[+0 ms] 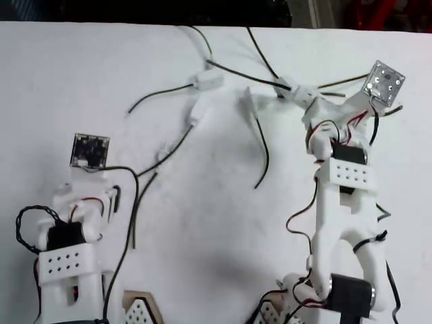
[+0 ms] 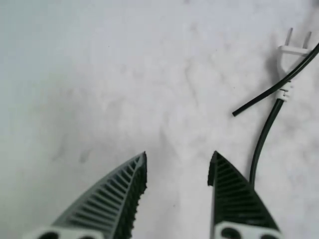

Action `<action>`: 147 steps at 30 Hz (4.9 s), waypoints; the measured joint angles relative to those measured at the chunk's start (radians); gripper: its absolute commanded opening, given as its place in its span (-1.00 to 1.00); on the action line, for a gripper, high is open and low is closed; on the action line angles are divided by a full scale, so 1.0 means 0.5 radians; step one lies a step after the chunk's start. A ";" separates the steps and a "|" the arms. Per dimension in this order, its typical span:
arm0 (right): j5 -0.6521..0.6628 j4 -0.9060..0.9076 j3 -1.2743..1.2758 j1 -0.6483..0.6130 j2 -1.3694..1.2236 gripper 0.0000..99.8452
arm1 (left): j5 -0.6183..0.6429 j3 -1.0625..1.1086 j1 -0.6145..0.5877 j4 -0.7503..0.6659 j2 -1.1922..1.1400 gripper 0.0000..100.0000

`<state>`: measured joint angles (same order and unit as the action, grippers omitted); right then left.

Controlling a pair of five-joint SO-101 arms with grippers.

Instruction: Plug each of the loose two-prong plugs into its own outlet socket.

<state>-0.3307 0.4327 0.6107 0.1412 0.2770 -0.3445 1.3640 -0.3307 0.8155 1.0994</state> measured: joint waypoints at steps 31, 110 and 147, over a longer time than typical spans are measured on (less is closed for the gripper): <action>0.000 0.629 -0.209 -1.378 -0.141 -0.63 | 0.172 0.000 -0.285 -0.163 0.000 -0.58; 1.138 2.090 -2.139 -1.608 -2.041 -0.93 | 0.203 0.000 -0.328 -0.172 0.000 -0.58; 0.822 1.875 -0.236 -1.135 0.157 -0.96 | 0.203 0.000 -0.328 -0.172 0.000 -0.58</action>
<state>0.0806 1.3702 0.4925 -0.4266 0.3552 -0.2432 1.3640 -0.4948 0.7296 1.0994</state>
